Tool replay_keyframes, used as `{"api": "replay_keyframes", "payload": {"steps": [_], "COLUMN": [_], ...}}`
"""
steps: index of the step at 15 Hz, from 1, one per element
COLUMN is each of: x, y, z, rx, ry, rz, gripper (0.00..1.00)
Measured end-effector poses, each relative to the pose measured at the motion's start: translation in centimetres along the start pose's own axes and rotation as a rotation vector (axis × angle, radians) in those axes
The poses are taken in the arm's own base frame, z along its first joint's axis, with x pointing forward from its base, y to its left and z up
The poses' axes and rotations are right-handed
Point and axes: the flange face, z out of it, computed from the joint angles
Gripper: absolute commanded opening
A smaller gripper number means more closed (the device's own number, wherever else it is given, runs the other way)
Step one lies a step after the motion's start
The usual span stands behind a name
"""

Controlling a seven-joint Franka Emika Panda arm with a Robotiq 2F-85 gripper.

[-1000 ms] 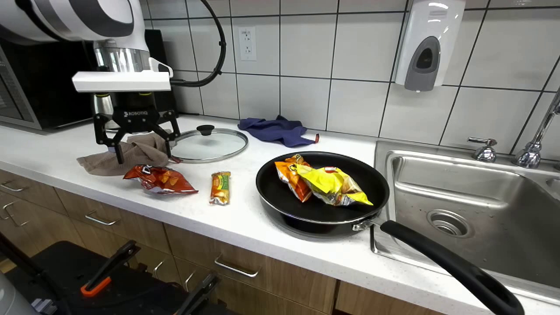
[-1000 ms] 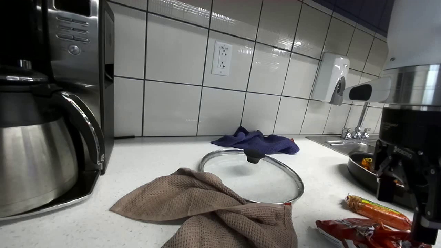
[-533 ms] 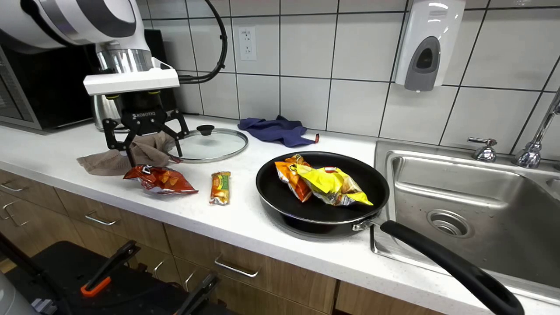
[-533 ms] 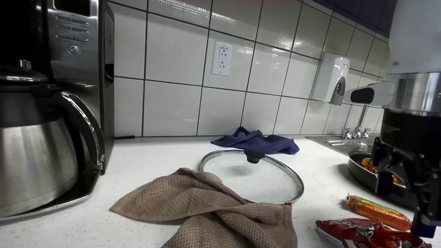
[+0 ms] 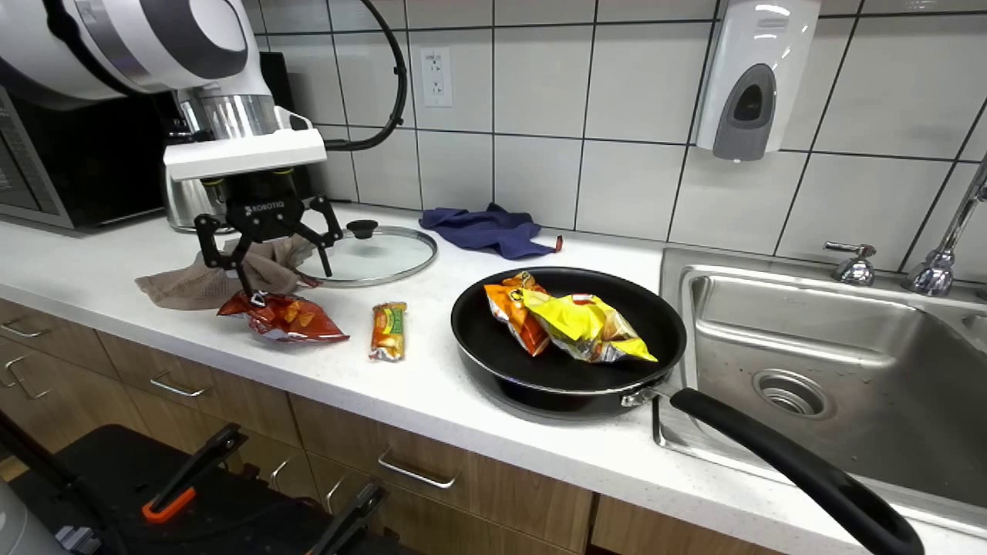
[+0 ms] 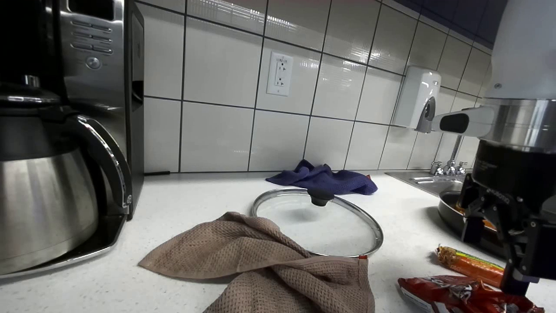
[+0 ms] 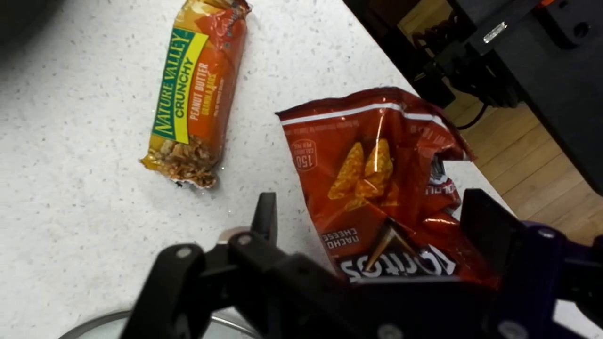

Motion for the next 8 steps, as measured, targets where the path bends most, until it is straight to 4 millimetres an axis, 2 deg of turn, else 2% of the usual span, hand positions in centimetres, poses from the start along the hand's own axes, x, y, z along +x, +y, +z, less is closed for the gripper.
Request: {"api": "replay_keyframes", "payload": {"steps": [8], "x": [0.9], "y": [0.0], "z": [1.6], "rx": [-0.011], "ry": [0.056], "rz": [-0.005], "gripper": [1.00]}}
